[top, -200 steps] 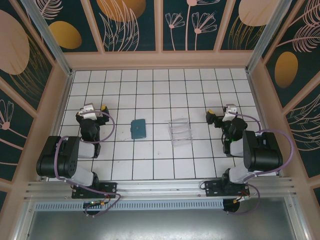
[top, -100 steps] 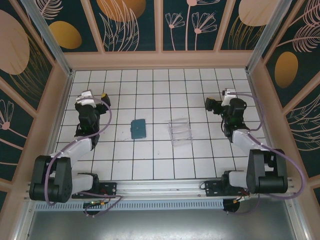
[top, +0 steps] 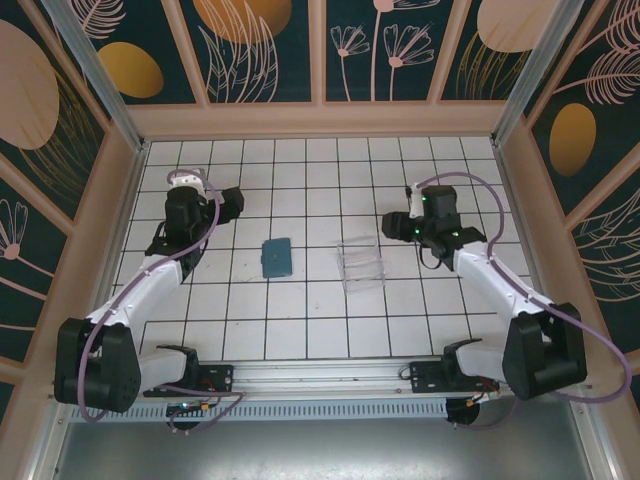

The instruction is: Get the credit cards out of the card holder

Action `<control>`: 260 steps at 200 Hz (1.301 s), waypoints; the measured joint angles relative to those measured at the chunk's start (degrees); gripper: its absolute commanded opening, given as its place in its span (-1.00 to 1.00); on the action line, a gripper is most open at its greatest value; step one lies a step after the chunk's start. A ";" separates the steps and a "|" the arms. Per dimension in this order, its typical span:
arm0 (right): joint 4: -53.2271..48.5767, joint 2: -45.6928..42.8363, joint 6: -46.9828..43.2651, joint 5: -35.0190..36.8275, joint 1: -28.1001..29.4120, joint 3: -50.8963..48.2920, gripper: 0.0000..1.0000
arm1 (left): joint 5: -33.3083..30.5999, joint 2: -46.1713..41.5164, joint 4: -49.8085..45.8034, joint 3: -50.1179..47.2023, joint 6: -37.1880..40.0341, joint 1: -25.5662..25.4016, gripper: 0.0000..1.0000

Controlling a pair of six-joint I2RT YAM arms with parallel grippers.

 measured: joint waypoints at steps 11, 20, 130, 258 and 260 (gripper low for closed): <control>-2.56 2.05 0.37 0.57 1.81 1.51 -0.12 | 1.44 0.09 -1.57 0.20 -0.72 -0.35 0.91; -4.20 3.96 0.11 1.22 3.02 2.75 -0.18 | 2.47 0.15 -2.73 0.24 -1.11 -0.52 0.91; -9.14 16.22 0.04 4.96 6.67 7.87 -0.55 | 5.53 0.09 -7.69 0.44 -2.51 -0.87 0.93; -8.96 20.85 7.58 10.01 9.29 12.63 -0.94 | 5.42 0.72 -10.27 0.85 -3.08 -1.11 0.87; -8.87 21.16 7.80 10.19 9.35 12.90 -0.94 | 5.44 0.87 -10.32 0.92 -3.10 -1.16 0.87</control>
